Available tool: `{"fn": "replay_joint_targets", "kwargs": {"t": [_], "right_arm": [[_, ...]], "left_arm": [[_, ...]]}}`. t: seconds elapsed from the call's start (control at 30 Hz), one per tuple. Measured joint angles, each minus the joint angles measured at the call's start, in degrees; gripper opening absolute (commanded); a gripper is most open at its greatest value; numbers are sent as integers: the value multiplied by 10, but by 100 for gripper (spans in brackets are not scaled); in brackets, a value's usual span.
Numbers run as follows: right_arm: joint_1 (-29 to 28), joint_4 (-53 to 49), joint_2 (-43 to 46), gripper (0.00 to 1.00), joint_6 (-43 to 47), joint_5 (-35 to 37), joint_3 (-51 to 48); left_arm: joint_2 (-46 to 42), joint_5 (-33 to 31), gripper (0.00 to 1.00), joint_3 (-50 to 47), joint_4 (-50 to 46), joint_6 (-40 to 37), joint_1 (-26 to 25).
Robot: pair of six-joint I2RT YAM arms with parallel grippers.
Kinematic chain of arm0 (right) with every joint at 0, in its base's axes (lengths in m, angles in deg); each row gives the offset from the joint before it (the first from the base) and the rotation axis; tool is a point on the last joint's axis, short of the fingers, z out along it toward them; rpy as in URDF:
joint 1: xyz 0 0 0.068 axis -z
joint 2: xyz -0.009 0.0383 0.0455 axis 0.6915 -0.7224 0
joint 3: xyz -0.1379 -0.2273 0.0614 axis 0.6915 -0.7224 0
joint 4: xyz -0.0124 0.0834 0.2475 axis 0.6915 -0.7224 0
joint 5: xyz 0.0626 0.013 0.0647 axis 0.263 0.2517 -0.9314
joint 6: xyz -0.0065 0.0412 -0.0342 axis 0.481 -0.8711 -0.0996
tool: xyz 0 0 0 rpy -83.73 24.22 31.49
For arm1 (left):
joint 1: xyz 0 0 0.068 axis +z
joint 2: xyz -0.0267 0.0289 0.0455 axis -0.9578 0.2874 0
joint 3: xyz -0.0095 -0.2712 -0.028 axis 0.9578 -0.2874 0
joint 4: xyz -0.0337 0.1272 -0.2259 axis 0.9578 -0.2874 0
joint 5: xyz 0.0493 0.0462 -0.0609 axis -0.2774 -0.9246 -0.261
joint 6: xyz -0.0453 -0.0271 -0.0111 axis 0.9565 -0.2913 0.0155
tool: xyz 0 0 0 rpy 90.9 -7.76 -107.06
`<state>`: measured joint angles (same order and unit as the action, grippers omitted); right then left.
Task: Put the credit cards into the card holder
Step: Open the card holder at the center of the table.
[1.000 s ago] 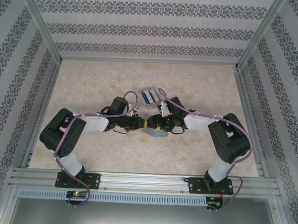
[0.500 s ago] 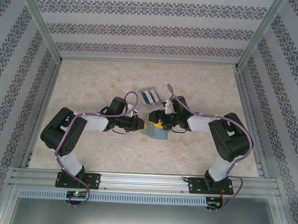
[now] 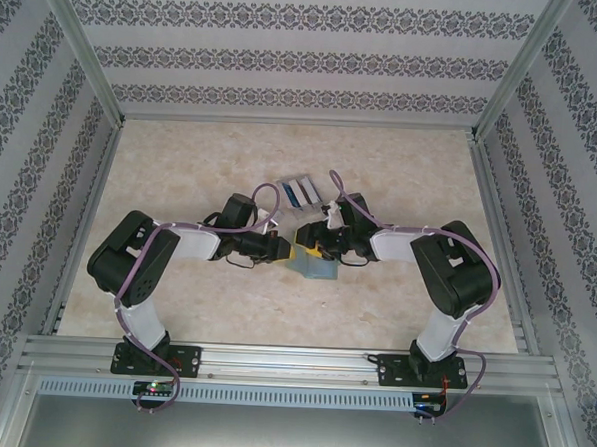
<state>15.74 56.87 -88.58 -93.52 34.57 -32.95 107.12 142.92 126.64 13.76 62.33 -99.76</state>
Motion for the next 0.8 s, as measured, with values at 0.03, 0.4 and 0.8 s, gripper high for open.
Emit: {"fn": "replay_joint_targets", "kwargs": {"t": [0.03,0.4,0.8], "right_arm": [[0,0,0,57,0,1,0],[8,0,1,52,7,1,-5],[9,11,7,59,6,-3,-12]], "left_arm": [[2,0,18,1,0,0,0],[1,-5,27,2,-7,-6,0],[-2,-24,11,2,-21,-17,0]]}}
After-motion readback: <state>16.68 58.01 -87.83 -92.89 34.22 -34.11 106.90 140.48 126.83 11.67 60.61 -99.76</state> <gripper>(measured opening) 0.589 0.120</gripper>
